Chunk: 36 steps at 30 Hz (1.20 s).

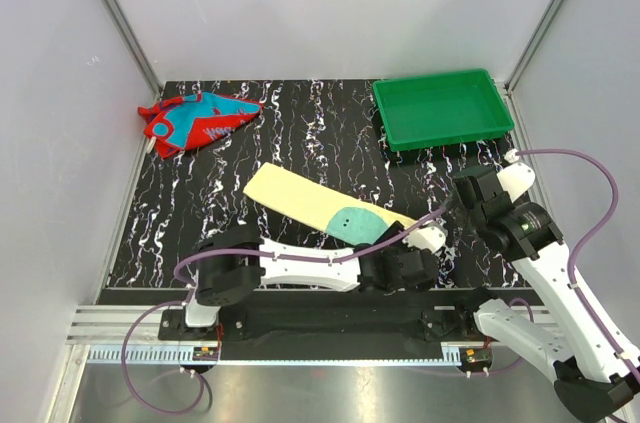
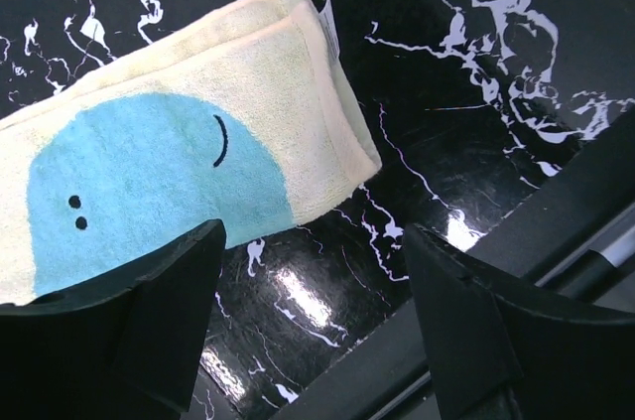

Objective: Roll the towels
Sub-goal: Fold the towel

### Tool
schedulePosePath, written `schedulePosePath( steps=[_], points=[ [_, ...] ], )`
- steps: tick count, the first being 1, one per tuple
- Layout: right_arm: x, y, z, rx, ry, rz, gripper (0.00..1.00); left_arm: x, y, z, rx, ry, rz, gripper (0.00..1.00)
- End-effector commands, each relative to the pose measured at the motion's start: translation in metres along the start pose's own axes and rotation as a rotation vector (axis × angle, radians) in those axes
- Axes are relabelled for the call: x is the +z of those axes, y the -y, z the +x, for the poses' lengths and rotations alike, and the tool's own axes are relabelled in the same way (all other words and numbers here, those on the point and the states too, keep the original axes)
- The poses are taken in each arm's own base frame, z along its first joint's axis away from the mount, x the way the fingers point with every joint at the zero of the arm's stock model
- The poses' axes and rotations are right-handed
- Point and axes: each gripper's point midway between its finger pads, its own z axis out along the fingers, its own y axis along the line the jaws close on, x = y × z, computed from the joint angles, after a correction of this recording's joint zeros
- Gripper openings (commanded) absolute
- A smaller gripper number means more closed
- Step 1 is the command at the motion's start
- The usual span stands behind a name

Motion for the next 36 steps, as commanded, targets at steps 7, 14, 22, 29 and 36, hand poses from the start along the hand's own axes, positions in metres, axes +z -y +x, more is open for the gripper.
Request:
schedulePosePath(
  steps=[7,14,22,29,36],
  points=[
    [-0.003,0.008,-0.011,0.01,0.055,0.028,0.79,0.023,0.024,-0.003,0.033,0.016,0.059,0.74],
    [-0.002,0.009,-0.011,0.016,0.059,0.033,0.79,0.035,0.035,0.005,0.044,0.004,0.08,0.7],
    [-0.003,0.009,-0.011,0.017,0.062,0.033,0.8,0.052,0.043,0.014,0.062,-0.023,0.064,0.64],
    [-0.003,0.009,-0.011,0.016,0.062,0.03,0.8,0.067,0.041,0.025,0.074,-0.062,0.023,0.6],
    [-0.003,0.009,-0.011,0.016,0.061,0.026,0.81,0.075,0.038,0.034,0.063,-0.09,0.016,0.35]
  ],
)
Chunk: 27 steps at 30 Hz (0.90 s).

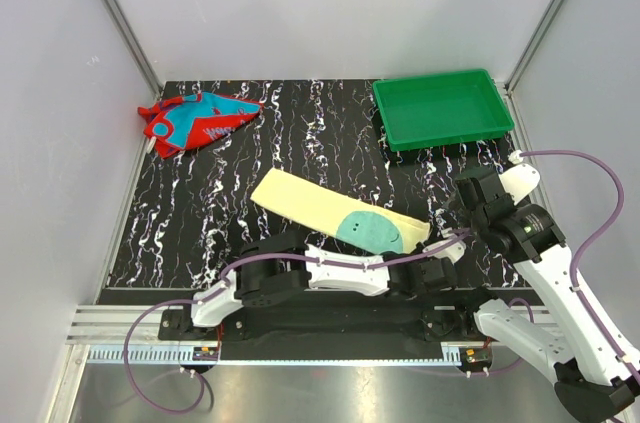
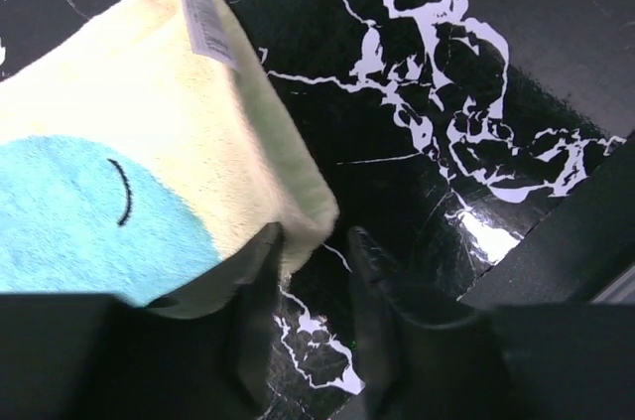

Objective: Roll the towels
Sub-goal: Fold the towel

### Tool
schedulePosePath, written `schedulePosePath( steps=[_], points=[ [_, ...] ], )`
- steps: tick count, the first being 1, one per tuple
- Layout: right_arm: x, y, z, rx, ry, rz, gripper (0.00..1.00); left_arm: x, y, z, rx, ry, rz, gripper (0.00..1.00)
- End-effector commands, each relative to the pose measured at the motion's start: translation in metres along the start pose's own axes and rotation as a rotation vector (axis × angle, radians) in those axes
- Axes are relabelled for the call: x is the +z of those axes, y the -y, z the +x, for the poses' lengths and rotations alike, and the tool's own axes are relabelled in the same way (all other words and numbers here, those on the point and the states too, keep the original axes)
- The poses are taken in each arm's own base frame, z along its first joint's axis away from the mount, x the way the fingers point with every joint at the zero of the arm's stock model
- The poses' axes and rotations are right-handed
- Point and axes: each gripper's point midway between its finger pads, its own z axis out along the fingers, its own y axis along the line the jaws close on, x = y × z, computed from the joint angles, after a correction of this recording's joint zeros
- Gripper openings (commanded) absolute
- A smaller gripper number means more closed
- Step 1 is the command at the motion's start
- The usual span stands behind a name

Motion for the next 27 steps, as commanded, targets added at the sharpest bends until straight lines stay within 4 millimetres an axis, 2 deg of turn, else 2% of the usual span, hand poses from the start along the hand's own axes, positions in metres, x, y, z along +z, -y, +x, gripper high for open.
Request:
schedulePosePath(
  steps=[1,3,4,8,11,15,17,18,19,21,27],
  points=[
    [-0.002,0.001,-0.005,0.018,0.024,0.004,0.81,0.016,-0.007,0.015,0.001,-0.049,-0.024,0.26],
    [-0.002,0.001,-0.005,0.015,0.025,0.002,0.81,0.019,-0.007,0.017,-0.015,-0.068,-0.004,0.04],
    [-0.002,0.001,-0.005,0.018,0.024,0.0,0.81,0.02,-0.008,0.018,-0.025,-0.071,-0.005,0.0],
    [-0.002,0.001,-0.006,0.018,0.029,0.003,0.81,0.012,-0.01,0.011,-0.034,-0.059,-0.005,0.0],
    [-0.003,0.003,-0.009,0.024,0.04,0.008,0.81,-0.007,-0.015,-0.007,-0.074,-0.02,0.016,0.0],
    [-0.012,-0.004,-0.024,0.052,0.072,-0.015,0.82,-0.045,-0.024,-0.037,-0.164,0.034,0.087,0.0],
    [-0.017,-0.009,-0.034,0.056,0.089,-0.025,0.82,-0.053,-0.029,-0.046,-0.206,0.037,0.131,0.0],
    [-0.018,-0.01,-0.037,0.058,0.095,-0.026,0.82,-0.062,-0.034,-0.052,-0.23,0.048,0.153,0.0],
    [-0.019,-0.012,-0.04,0.058,0.1,-0.029,0.82,-0.061,-0.043,-0.056,-0.263,0.046,0.159,0.0],
    [-0.022,-0.019,-0.047,0.056,0.109,-0.043,0.82,-0.069,-0.048,-0.06,-0.299,0.042,0.214,0.0],
    [-0.021,-0.024,-0.049,0.05,0.106,-0.047,0.82,-0.077,-0.086,-0.067,-0.422,0.041,0.26,0.0]
  ],
)
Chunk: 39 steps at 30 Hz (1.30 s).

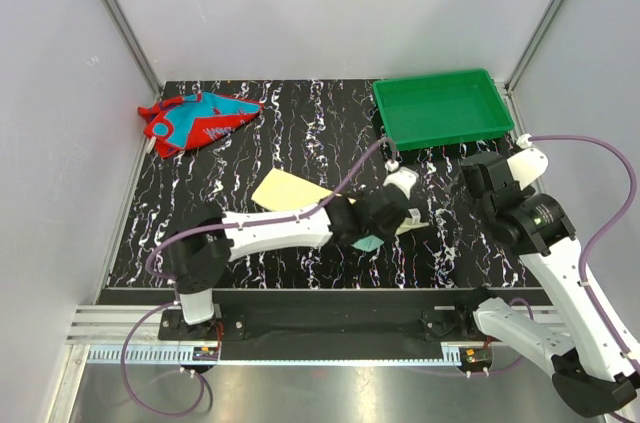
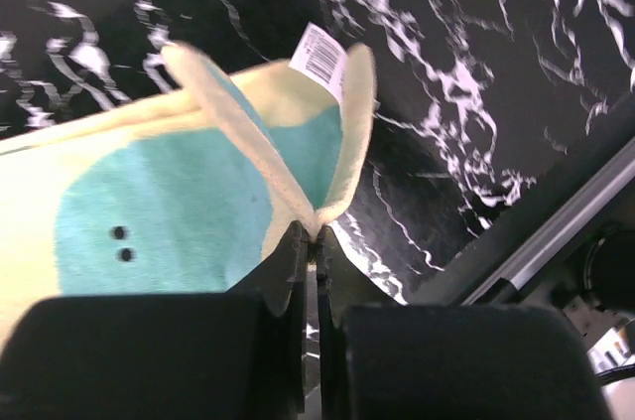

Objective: Roll the towels
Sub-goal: Fold the towel

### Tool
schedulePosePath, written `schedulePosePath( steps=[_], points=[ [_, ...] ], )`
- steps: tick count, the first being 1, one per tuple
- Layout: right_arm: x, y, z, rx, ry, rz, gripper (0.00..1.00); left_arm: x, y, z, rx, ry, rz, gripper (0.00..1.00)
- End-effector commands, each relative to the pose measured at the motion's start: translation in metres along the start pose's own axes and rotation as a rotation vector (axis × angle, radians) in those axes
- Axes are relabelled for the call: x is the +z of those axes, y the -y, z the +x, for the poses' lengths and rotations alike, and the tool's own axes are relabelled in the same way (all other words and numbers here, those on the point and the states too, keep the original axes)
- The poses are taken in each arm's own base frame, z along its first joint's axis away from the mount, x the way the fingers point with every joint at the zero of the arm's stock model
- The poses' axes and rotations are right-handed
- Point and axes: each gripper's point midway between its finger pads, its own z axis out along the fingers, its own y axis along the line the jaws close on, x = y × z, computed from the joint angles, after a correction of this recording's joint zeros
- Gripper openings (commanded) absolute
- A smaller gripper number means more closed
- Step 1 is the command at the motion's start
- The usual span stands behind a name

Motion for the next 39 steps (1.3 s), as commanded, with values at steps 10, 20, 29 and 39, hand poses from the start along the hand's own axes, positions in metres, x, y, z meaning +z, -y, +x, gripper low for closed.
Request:
schedulePosePath(
  steps=[10,20,29,39],
  points=[
    [0.002,-0.004,-0.007,-0.001,0.033,0.0,0.82,-0.034,-0.091,-0.036,-0.276,0.05,-0.006,0.0],
    [0.013,-0.007,0.008,-0.02,-0.007,0.0,0.82,-0.053,-0.191,-0.043,-0.356,0.063,-0.134,0.0],
    [0.018,-0.006,0.014,-0.036,-0.016,0.007,0.83,-0.073,-0.268,-0.032,-0.433,0.099,-0.237,0.0],
    [0.027,-0.007,0.025,-0.048,-0.04,0.011,0.83,-0.084,-0.314,-0.006,-0.515,0.101,-0.314,0.0]
  ],
)
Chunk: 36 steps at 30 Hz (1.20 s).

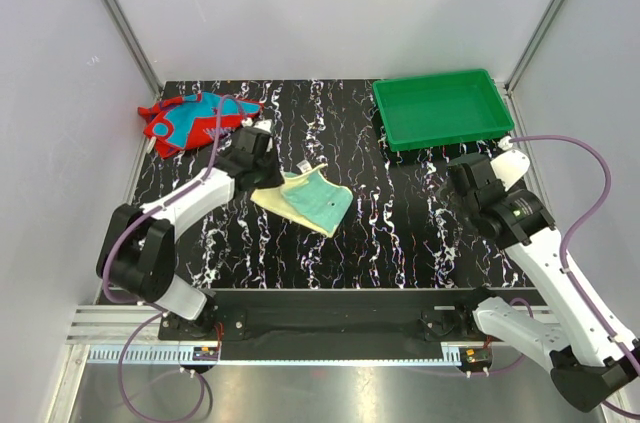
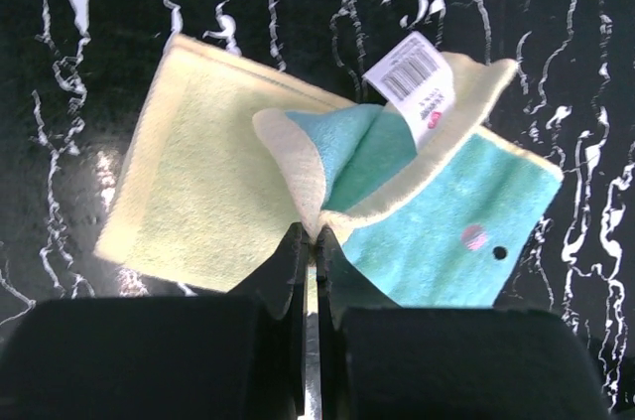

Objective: Roll the towels
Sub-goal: Fold the towel

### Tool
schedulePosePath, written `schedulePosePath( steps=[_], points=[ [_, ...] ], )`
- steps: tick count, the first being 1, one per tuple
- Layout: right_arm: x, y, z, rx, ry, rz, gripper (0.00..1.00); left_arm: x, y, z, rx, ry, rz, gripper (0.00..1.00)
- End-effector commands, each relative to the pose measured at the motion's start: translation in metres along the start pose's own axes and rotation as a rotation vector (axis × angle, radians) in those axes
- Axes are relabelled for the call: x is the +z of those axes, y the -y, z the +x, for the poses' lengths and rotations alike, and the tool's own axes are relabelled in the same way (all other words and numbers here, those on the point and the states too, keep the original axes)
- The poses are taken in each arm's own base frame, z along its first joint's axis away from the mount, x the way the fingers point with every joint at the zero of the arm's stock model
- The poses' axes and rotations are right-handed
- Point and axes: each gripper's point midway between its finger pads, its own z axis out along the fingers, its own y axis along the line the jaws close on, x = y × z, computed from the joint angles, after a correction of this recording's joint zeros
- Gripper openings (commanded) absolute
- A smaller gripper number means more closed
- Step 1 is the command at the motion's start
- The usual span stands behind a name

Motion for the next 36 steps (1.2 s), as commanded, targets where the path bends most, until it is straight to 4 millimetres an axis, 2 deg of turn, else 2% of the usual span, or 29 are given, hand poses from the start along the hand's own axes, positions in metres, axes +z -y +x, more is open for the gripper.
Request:
schedulePosePath(
  steps=[1,6,15,19,20,22,23,24,25,26,27,28,29,30,32,33,35,36],
  points=[
    [0.004,-0.006,-0.001,0.008,0.011,-0.013,0.83,-0.012,0.002,-0.015,-0.008,0.07,0.045,0.0],
    [0.01,-0.01,0.006,0.002,-0.01,-0.017,0.83,-0.016,-0.009,-0.007,-0.045,0.085,0.013,0.0],
    [0.018,-0.007,0.02,-0.023,-0.041,-0.006,0.83,-0.012,-0.06,0.009,-0.159,0.074,-0.109,0.0],
    [0.023,-0.011,0.028,-0.035,-0.06,-0.025,0.82,-0.019,-0.072,0.011,-0.191,0.104,-0.151,0.0],
    [0.024,-0.017,0.031,-0.032,-0.072,-0.052,0.82,-0.021,-0.074,0.011,-0.199,0.112,-0.155,0.0],
    [0.029,-0.02,0.041,-0.058,-0.103,-0.072,0.83,-0.027,-0.078,0.014,-0.205,0.133,-0.167,0.0],
    [0.03,-0.034,0.047,-0.051,-0.132,-0.135,0.83,-0.029,-0.079,0.015,-0.216,0.142,-0.173,0.0],
    [0.033,-0.038,0.057,-0.091,-0.162,-0.168,0.82,-0.03,-0.086,0.022,-0.224,0.14,-0.199,0.0],
    [0.034,-0.058,0.073,-0.122,-0.219,-0.286,0.83,-0.037,-0.088,0.022,-0.246,0.171,-0.207,0.0],
    [0.027,-0.077,0.073,-0.102,-0.237,-0.374,0.83,-0.037,-0.088,0.022,-0.255,0.172,-0.206,0.0],
    [0.029,-0.083,0.088,-0.142,-0.28,-0.435,0.84,-0.038,-0.093,0.032,-0.267,0.164,-0.223,0.01],
    [0.027,-0.094,0.096,-0.144,-0.313,-0.5,0.85,-0.044,-0.094,0.029,-0.278,0.193,-0.226,0.08],
    [0.017,-0.116,0.101,-0.136,-0.35,-0.622,0.87,-0.046,-0.095,0.03,-0.294,0.2,-0.227,0.09],
    [0.021,-0.121,0.115,-0.144,-0.4,-0.645,0.88,-0.05,-0.098,0.034,-0.3,0.208,-0.235,0.09],
    [0.016,-0.142,0.124,-0.141,-0.457,-0.752,0.89,-0.053,-0.099,0.036,-0.311,0.211,-0.236,0.1],
    [0.022,-0.147,0.135,-0.148,-0.5,-0.759,0.89,-0.053,-0.098,0.039,-0.309,0.205,-0.233,0.11],
    [0.019,-0.165,0.14,-0.143,-0.532,-0.844,0.89,-0.053,-0.099,0.041,-0.31,0.197,-0.235,0.1],
    [0.026,-0.169,0.152,-0.15,-0.566,-0.832,0.89,-0.052,-0.1,0.045,-0.308,0.185,-0.239,0.09]
  ],
)
